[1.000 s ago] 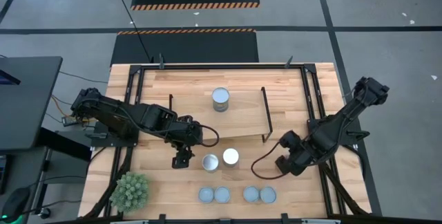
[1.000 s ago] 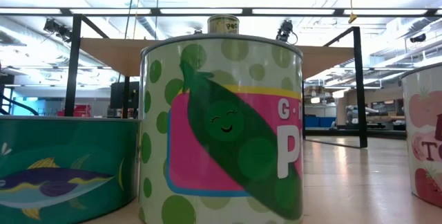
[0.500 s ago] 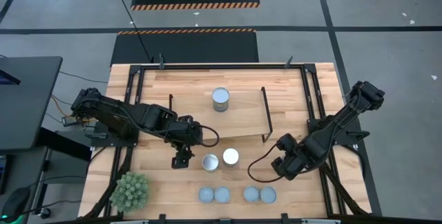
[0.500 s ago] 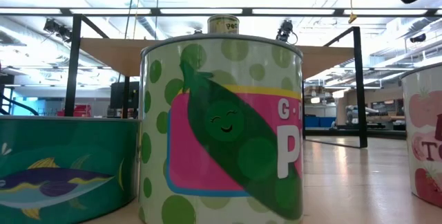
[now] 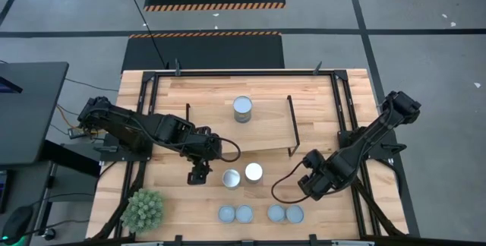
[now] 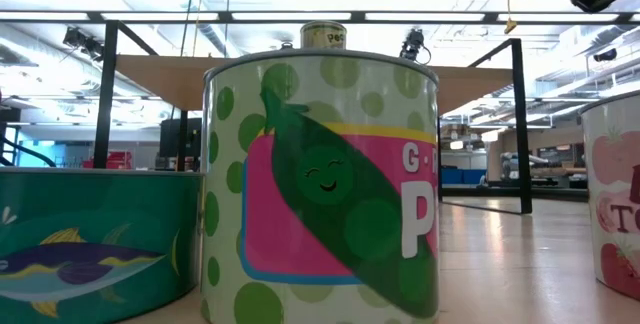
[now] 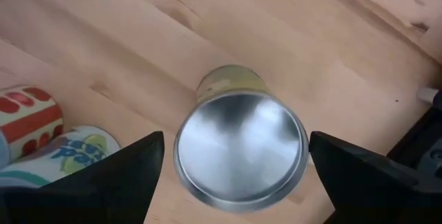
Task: Pick and place cans onto a shelf
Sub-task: Put the canned oranges on the shelf
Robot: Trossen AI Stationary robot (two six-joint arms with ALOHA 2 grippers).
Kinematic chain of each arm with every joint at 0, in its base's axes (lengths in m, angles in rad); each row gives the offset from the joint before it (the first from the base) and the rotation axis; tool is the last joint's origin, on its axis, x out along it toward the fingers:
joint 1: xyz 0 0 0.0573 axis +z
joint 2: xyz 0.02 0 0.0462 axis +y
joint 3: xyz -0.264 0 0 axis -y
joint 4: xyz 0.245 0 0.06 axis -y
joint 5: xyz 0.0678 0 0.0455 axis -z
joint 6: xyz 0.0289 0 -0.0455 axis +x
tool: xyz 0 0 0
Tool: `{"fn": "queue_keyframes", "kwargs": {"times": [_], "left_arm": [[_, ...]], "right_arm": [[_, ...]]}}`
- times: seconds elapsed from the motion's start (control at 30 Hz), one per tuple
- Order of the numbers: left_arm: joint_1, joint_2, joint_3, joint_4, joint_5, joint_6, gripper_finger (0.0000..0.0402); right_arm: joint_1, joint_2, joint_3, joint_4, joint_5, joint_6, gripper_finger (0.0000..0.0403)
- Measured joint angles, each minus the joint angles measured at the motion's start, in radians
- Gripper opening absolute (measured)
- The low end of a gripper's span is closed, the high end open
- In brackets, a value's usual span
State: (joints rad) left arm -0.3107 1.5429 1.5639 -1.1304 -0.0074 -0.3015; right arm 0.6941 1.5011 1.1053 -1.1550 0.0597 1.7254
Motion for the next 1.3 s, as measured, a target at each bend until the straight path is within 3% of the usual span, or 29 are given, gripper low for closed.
{"fn": "queue_keyframes", "kwargs": {"times": [0.3,0.7,0.93,1.1,1.3], "left_arm": [[0.000,0.000,0.000,-0.004,0.000,0.002,0.0249],[0.000,0.000,0.000,-0.005,0.000,0.001,0.0249],[0.000,0.000,0.000,-0.005,0.000,0.001,0.0249],[0.000,0.000,0.000,-0.006,0.000,-0.001,0.0249],[0.000,0.000,0.000,-0.006,0.000,-0.015,0.0249]], "right_arm": [[-0.003,0.004,-0.006,0.011,-0.010,0.034,0.0368],[-0.027,0.004,-0.131,0.150,-0.062,0.055,0.0367],[-0.039,0.004,-0.189,0.263,-0.077,0.030,0.0345],[-0.055,-0.001,-0.206,0.286,-0.100,-0.017,0.0317],[-0.086,0.005,-0.183,0.276,-0.110,-0.186,0.0315]]}}
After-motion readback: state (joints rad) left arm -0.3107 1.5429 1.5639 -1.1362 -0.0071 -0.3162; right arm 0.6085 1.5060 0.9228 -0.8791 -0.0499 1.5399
